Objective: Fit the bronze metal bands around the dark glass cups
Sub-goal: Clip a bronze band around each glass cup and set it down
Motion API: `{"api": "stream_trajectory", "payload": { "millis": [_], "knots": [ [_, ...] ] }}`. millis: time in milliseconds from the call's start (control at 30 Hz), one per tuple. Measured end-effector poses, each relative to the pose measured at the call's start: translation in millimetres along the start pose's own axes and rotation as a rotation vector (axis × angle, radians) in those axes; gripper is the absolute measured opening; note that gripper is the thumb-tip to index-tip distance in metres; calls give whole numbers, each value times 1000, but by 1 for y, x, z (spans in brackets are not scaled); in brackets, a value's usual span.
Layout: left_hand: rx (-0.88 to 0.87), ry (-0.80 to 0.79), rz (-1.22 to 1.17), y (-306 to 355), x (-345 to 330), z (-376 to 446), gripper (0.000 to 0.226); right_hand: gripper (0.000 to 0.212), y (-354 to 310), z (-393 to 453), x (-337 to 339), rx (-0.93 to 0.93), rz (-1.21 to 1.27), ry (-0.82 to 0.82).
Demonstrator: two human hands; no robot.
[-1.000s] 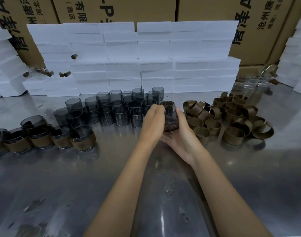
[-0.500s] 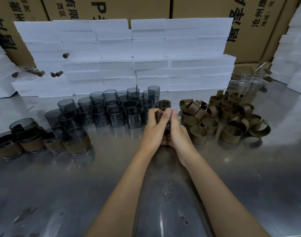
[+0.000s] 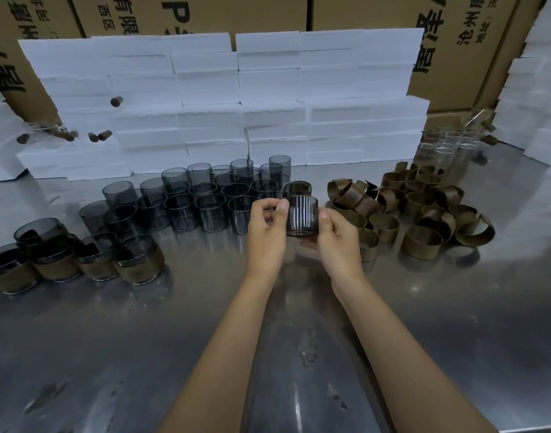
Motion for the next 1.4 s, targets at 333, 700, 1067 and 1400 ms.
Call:
{"api": "stream_trajectory", "payload": {
  "millis": [333,700,1067,1400],
  "knots": [
    [223,-206,-128,10,-12,-10,37,81,1,-5,-13,-201,126,-374],
    [47,-49,97,-2,-5,-7,20,57,2,-1,-8,-271,177,-191],
    [114,89,43,2,6,-2,32,45,-7,-4,-3,-135,192,-188],
    [230,-225,-124,49,-25,-35,64,92,-3,-17,-38,-222,1,-330]
  ]
}}
Point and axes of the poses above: each hand's wrist, its own z-axis towards the middle knuckle, its own x-axis out of the back of the hand, y = z × x, the point moved 3 cm from there along z, towards the middle knuckle, and after that the axes turned 13 degrees about -x, right-handed, at the moved point
